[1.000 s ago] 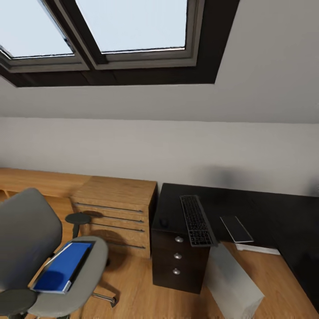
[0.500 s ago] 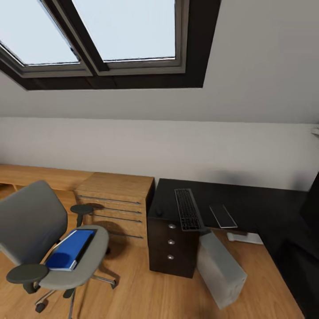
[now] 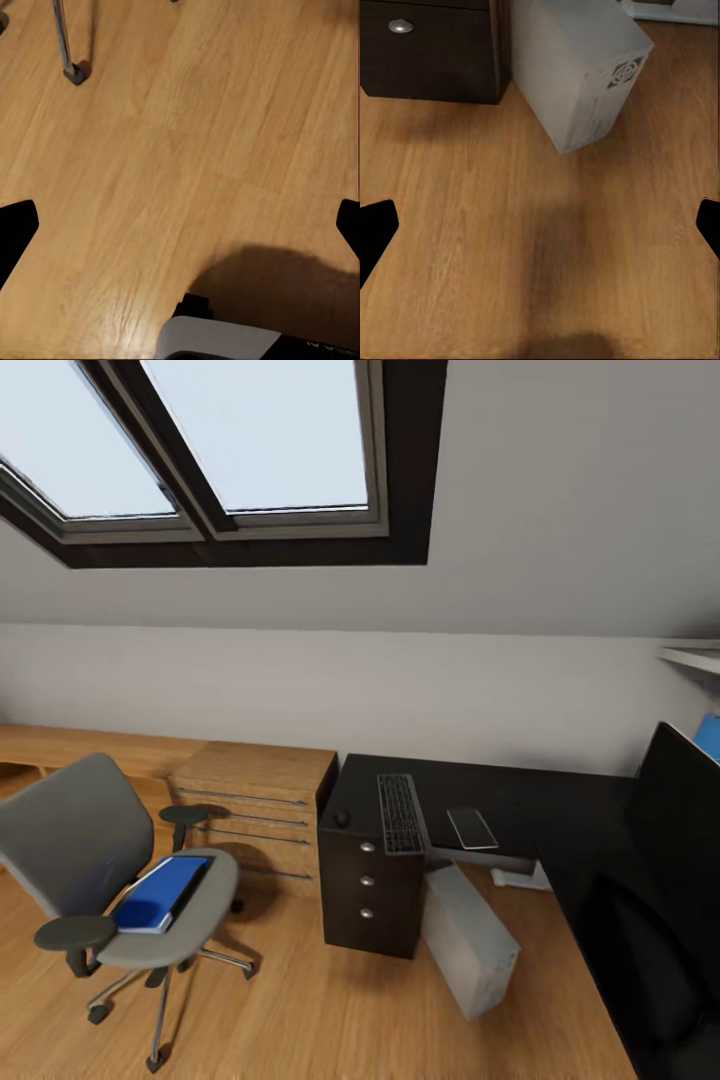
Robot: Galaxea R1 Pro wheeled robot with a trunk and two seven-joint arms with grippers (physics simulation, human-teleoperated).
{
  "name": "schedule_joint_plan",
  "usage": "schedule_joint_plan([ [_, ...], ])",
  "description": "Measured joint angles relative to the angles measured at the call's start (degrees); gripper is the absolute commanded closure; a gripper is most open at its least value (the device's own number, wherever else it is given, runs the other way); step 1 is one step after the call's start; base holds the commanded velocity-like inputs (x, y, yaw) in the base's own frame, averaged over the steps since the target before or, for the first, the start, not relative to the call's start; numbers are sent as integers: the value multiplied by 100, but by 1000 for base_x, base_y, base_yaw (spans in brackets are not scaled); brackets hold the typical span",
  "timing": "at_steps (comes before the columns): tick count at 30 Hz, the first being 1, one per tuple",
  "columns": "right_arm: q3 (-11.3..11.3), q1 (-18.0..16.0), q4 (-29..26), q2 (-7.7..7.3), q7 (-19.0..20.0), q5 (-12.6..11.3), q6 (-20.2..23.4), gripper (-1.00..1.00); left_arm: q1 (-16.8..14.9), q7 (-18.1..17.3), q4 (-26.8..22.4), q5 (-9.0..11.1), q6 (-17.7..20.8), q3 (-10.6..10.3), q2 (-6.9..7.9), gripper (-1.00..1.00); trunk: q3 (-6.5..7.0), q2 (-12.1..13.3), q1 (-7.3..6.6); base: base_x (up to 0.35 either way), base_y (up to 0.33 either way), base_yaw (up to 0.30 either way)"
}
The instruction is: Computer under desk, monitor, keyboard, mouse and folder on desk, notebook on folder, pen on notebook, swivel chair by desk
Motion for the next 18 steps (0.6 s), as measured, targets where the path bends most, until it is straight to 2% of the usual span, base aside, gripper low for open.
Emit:
schedule_joint_plan([
  [12, 12, -3, 1, 0, 4, 8, -2, -100, -1, -32, 0, -1, -3, 2, 4, -100, 206, 474, -263, -339, -40, 0],
  [18, 12, -3, 3, 0, 5, 10, -5, -100, -3, -34, 1, -2, -2, 2, 8, -100, 206, 476, -263, -344, -1, -61],
])
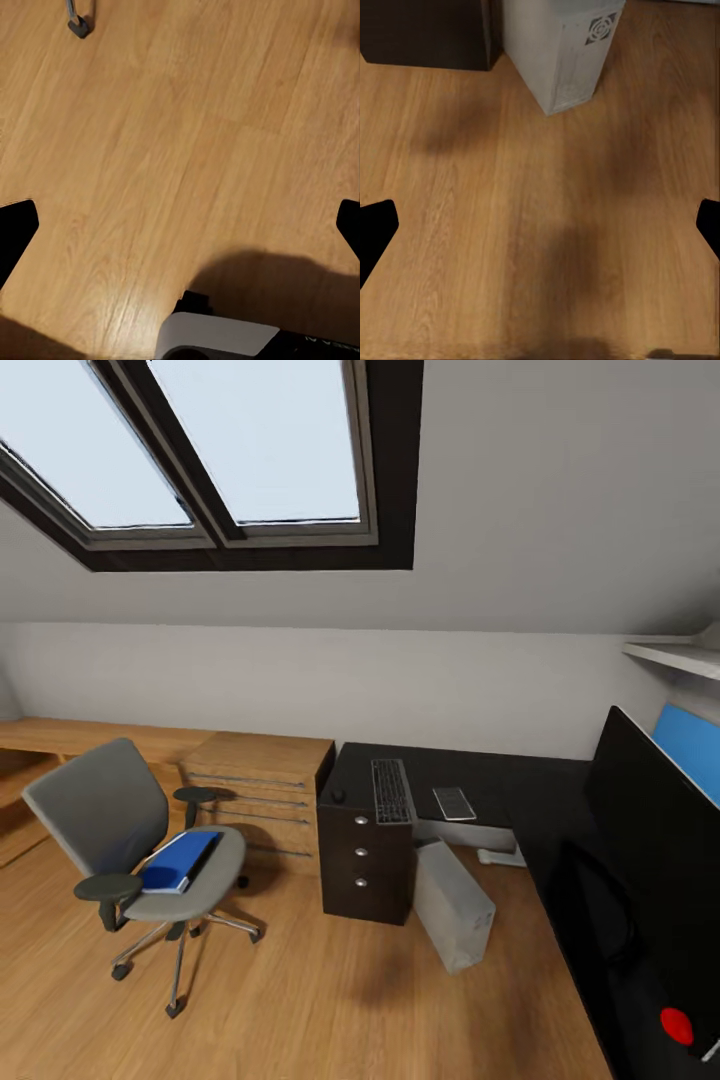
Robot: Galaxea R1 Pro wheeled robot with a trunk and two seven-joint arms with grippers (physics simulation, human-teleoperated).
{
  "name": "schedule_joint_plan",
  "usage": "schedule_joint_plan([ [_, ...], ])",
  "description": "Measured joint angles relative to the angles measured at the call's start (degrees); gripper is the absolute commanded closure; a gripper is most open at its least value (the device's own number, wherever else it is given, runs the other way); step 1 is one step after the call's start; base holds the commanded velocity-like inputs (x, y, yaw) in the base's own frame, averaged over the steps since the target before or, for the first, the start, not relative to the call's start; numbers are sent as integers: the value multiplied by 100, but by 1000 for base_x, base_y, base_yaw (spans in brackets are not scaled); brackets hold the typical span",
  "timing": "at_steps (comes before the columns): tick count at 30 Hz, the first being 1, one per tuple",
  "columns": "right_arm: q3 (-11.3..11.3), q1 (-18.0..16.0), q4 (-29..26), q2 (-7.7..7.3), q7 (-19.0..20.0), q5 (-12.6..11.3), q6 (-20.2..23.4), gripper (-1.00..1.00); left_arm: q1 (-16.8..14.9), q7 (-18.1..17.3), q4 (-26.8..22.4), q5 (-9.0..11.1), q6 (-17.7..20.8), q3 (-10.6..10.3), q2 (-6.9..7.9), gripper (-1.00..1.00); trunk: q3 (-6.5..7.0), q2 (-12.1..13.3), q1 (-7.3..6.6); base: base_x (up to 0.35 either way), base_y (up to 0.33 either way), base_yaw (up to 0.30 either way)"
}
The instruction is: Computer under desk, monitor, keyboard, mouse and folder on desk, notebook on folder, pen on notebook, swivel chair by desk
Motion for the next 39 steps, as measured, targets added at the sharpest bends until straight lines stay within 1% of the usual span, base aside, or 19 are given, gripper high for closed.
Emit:
schedule_joint_plan([
  [2, 2, 1, -1, -2, 4, 14, 2, -100, 2, 0, 3, 1, 2, 1, -3, -100, 1, 1, 0, -344, 0, -221],
  [4, -1, 1, 1, 0, -3, 161, 2, -100, -1, -1, 1, -2, 9, 0, 0, -100, 0, 0, 0, -344, 0, -253],
  [7, -6, 1, 1, 0, -1, 307, 5, -100, -1, -1, 2, 0, 9, 0, 0, -100, 0, -1, -1, -256, 0, -263],
  [10, -7, 1, 2, 3, -2, 370, 5, -100, 2, -1, 1, 1, 6, 1, 0, -100, 0, 0, -3, -101, 0, -267],
  [16, -8, 1, 2, 7, -2, 406, 6, -100, -1, -1, 1, 2, 1, 1, 0, -100, -5, 0, -3, -42, 0, -256],
  [20, -9, 1, 3, 7, -2, 410, 10, -100, 0, -1, 0, 2, 0, 1, 1, -100, -26, 2, -3, -105, 0, -151],
  [31, -6, 3, 4, 16, -7, 412, 12, -100, 5, -1, 0, 2, 0, 0, 1, -100, -111, 9, -2, -249, 0, -25],
  [39, 4, 3, 11, 25, -1, 419, 12, -100, 3, -1, 0, 3, -8, 9, 8, -100, -167, 8, -5, -60, 0, -1],
])
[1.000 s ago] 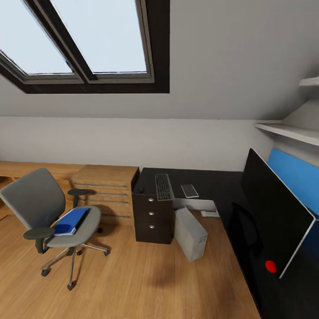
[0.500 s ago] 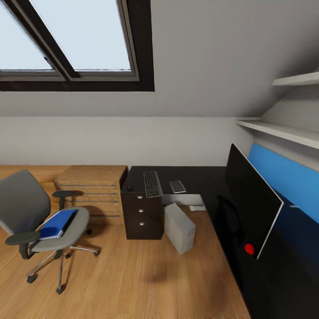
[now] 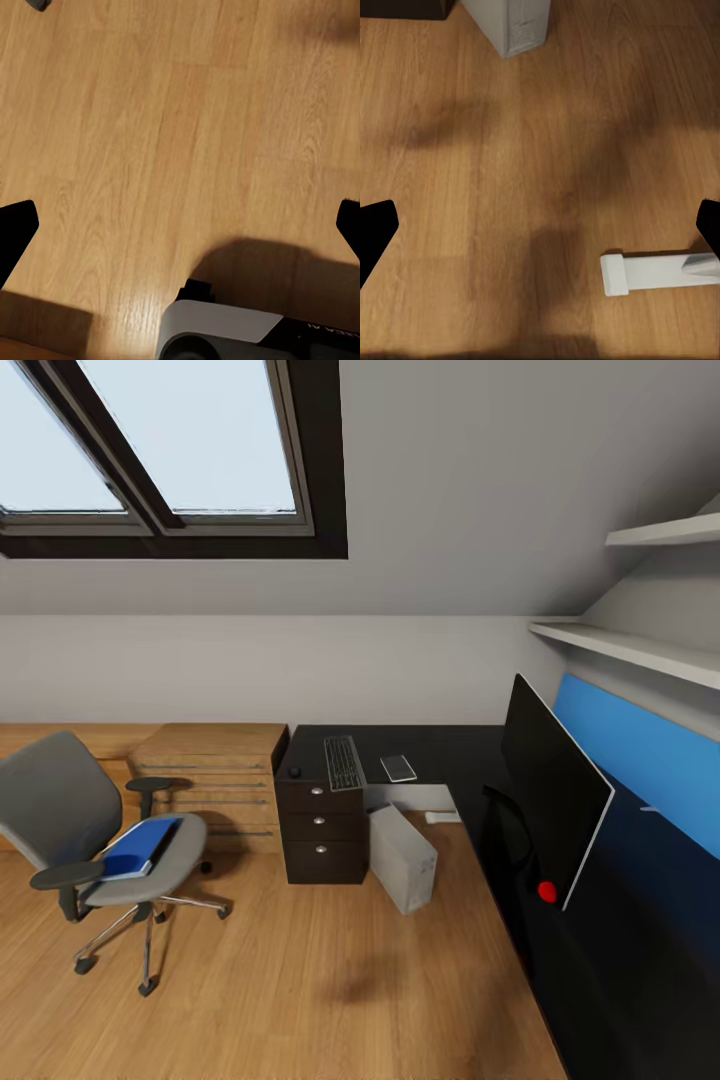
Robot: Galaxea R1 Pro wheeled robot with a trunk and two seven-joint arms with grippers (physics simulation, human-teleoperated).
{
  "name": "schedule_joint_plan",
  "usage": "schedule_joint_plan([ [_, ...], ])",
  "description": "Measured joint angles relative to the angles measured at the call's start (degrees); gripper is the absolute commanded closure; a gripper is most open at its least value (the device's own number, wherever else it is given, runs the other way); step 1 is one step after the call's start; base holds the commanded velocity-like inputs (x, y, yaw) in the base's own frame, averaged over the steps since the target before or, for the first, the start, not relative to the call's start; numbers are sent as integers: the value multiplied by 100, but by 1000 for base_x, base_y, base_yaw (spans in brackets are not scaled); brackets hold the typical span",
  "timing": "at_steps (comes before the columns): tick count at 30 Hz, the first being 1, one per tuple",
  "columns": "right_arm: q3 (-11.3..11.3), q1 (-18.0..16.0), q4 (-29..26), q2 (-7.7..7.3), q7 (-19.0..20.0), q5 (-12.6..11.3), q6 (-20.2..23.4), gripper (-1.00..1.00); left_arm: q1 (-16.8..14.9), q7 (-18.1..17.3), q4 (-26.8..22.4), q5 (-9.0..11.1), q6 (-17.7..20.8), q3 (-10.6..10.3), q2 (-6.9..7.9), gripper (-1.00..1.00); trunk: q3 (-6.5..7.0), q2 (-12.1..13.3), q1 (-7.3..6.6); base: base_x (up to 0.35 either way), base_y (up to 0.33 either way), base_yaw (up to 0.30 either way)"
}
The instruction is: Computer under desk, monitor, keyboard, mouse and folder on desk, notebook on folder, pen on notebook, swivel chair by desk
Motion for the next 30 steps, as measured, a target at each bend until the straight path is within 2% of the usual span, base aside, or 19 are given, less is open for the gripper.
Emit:
schedule_joint_plan([
  [7, 4, 0, -5, -2, 1, 2, -5, -100, 3, -3, 0, 0, 15, 0, 1, -100, -5, 0, 0, -3, 0, 0],
  [10, 12, 0, -209, 78, -3, 7, -27, -100, 4, -15, 4, -5, 44, -6, -3, -100, -5, 0, 0, 0, 0, 0],
  [15, 14, -14, -1265, 179, -44, 16, 140, -100, 6, -29, 85, -13, 87, -10, -7, -100, -4, 0, 0, 0, 0, 0],
  [22, -17, -45, -2982, 190, -187, 17, 1717, -100, 7, -15, 149, -10, 100, -9, 0, -100, -5, 0, 0, 0, 0, 0],
  [23, -29, -53, -3471, 185, -299, 18, 2212, -100, 7, -4, 156, -10, 94, -9, 1, -100, -4, 0, 0, 0, 0, 0],
  [27, -125, -64, -4453, 176, -692, -22, 3059, -100, 7, 14, 167, -9, 77, -4, 1, -100, -5, 0, 0, 0, 0, 0],
  [28, -187, -68, -4876, 174, -905, -44, 3395, -100, 7, 19, 170, -7, 71, 1, 6, -100, -4, 0, 0, 0, 0, 0],
  [30, -239, -66, -5295, 173, -1085, -63, 3704, -100, 7, 22, 172, -5, 64, 4, 19, -100, -5, 0, 0, 0, 0, 0],
])
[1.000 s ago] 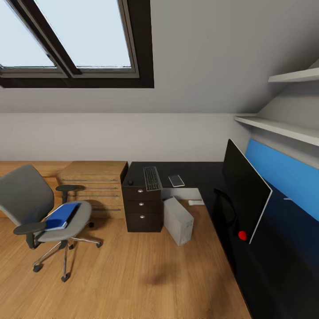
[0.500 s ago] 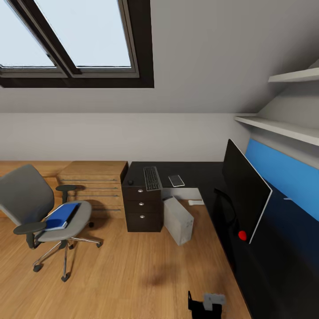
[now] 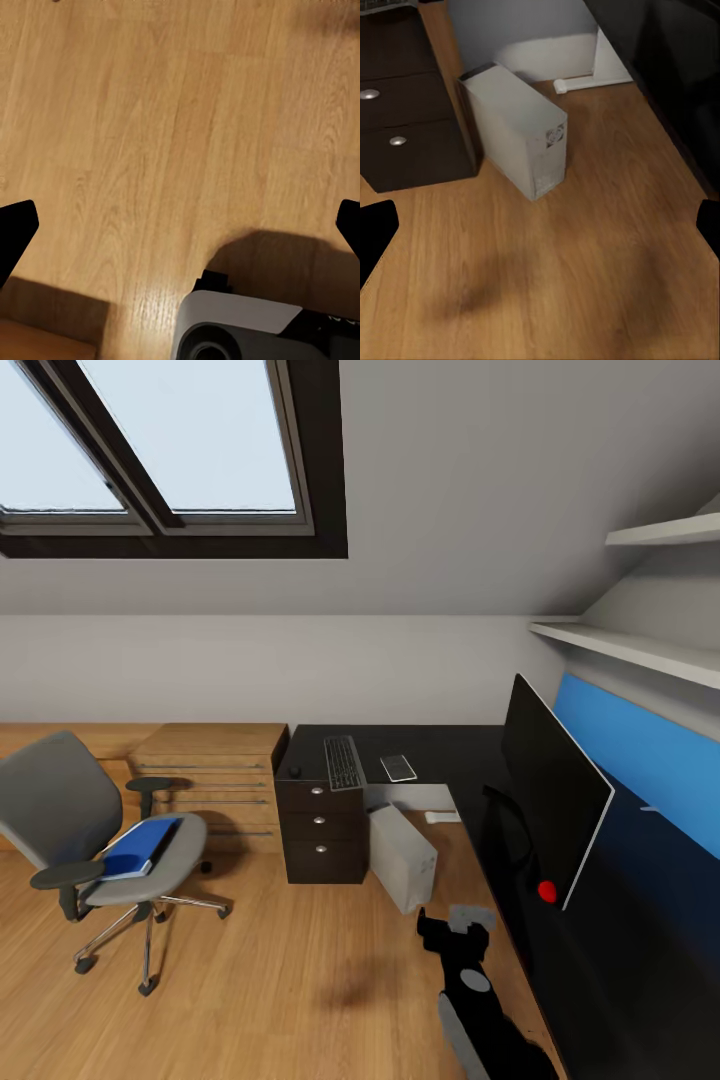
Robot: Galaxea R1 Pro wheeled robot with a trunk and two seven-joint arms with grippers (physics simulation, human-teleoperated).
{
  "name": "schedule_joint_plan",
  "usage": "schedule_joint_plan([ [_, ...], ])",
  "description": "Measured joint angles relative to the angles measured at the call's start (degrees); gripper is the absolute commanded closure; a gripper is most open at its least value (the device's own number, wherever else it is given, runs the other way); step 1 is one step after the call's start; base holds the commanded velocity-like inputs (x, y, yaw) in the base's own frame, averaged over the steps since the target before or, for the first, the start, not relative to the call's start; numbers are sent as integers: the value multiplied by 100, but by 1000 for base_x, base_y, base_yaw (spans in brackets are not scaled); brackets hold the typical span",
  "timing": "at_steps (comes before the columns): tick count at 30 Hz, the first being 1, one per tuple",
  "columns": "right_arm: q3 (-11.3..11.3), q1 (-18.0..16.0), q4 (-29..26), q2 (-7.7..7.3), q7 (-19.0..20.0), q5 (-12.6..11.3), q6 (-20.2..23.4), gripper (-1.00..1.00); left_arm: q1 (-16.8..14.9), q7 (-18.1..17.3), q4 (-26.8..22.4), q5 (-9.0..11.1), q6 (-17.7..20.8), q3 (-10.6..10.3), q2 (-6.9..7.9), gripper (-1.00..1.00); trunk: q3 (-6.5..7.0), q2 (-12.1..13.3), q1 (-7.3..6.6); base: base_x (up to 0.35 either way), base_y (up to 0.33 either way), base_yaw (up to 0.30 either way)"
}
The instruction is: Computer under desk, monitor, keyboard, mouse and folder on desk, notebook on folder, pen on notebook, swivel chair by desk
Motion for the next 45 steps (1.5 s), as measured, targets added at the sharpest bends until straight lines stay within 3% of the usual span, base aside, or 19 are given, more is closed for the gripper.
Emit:
schedule_joint_plan([
  [3, -67, 15, -730, -13, -277, -34, 483, -100, 0, 4, 3, 4, -25, 5, 63, -100, 0, 0, 0, 0, 0, 0],
  [9, -82, 27, -795, -42, -327, -37, 557, -100, 0, 17, 3, 56, -85, 11, 110, -100, 0, 0, 0, 0, 0, -1],
  [10, -85, 29, -798, -78, -344, -25, 564, -100, 0, 14, 4, 222, -272, 18, 166, -100, 0, 0, 0, 0, 0, -20],
  [13, -86, 31, -799, -121, -352, -21, 563, -100, 0, 4, 5, 457, -499, 11, 198, -100, 7, 0, 0, 0, 0, -92],
  [19, -88, 32, -801, -242, -350, -28, 562, -100, -1, -9, 6, 636, -650, 9, 214, -100, 36, 0, 0, 0, 0, -182],
  [20, -94, 32, -796, -341, -339, -41, 562, -100, -1, -15, 6, 668, -676, 4, 217, -100, 41, 0, 0, 0, 0, -238],
  [31, -152, 32, -785, -468, -320, -60, 557, -100, -2, -14, 6, 683, -690, -4, 219, -100, 95, -3, 0, 0, 0, -251],
  [39, -398, 30, -750, -540, -276, -62, 553, -100, -3, -9, 6, 684, -691, -6, 219, -100, 130, -6, 1, 0, 0, -260],
  [45, -454, 30, -744, -622, -265, -67, 546, -100, -4, -5, 6, 684, -691, -5, 219, -100, 155, -8, 1, 0, 0, -261],
])
